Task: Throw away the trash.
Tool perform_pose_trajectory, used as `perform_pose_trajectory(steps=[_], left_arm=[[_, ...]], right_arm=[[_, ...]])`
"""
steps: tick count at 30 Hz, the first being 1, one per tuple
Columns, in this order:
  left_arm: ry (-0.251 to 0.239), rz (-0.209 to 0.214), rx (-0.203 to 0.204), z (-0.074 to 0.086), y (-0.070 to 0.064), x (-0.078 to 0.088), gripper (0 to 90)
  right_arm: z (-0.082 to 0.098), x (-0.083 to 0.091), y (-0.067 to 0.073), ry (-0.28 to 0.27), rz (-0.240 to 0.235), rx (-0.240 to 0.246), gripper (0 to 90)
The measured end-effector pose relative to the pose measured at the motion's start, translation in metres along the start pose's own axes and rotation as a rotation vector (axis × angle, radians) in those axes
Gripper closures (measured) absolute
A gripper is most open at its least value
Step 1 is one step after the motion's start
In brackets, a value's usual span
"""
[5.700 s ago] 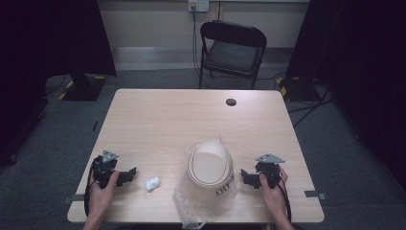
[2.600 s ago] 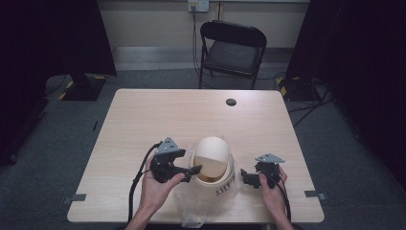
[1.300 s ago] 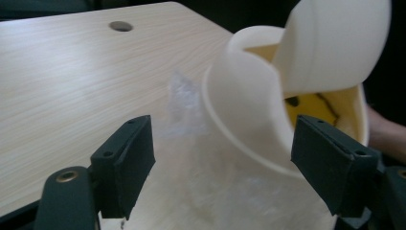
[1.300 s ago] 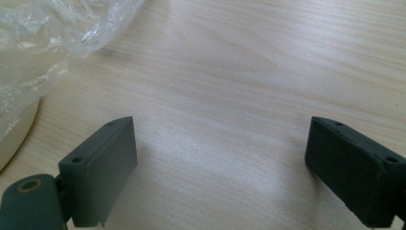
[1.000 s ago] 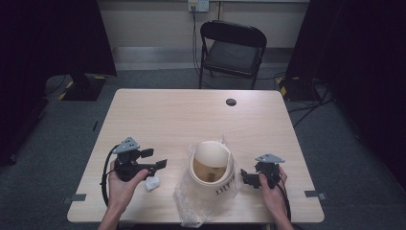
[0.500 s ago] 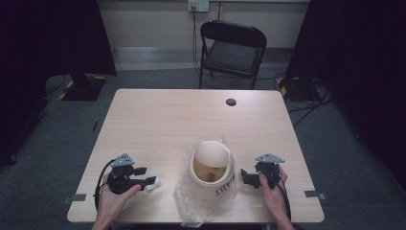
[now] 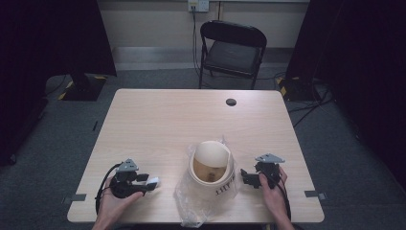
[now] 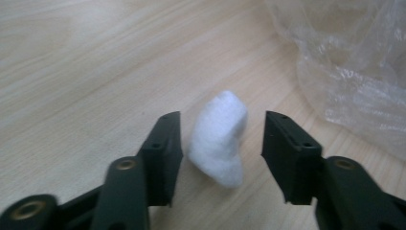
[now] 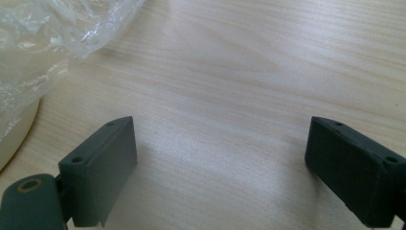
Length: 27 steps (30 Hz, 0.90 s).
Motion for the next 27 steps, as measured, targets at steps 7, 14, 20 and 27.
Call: perform_pose_trajectory(steps=[7, 14, 20, 27], left_arm=[[0.029, -0.021, -0.003, 0.003, 0.0, -0.006, 64.1], [0.037, -0.025, -0.009, 0.002, 0.001, -0.01, 65.0], [0.029, -0.042, 0.01, -0.002, 0.002, -0.012, 67.2], [-0.029, -0.043, 0.019, -0.008, 0.0, -0.008, 67.4]], right_arm=[[0.0, 0.0, 0.0, 0.0, 0.0, 0.0, 9.8], [0.0, 0.0, 0.0, 0.0, 0.0, 0.0, 9.8], [0.0, 0.0, 0.0, 0.0, 0.0, 0.0, 9.9], [0.0, 0.0, 0.0, 0.001, -0.002, -0.001, 9.9]])
Point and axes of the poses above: each handheld gripper's, and its own axes: x roughly backward along the jaws, z roughly out of its underside, y roughly to its left, the point moved 5 cm from there along -x, roughly forward along the jaws, and after that the axes turned 15 degrees about z, right-handed, at the moved point
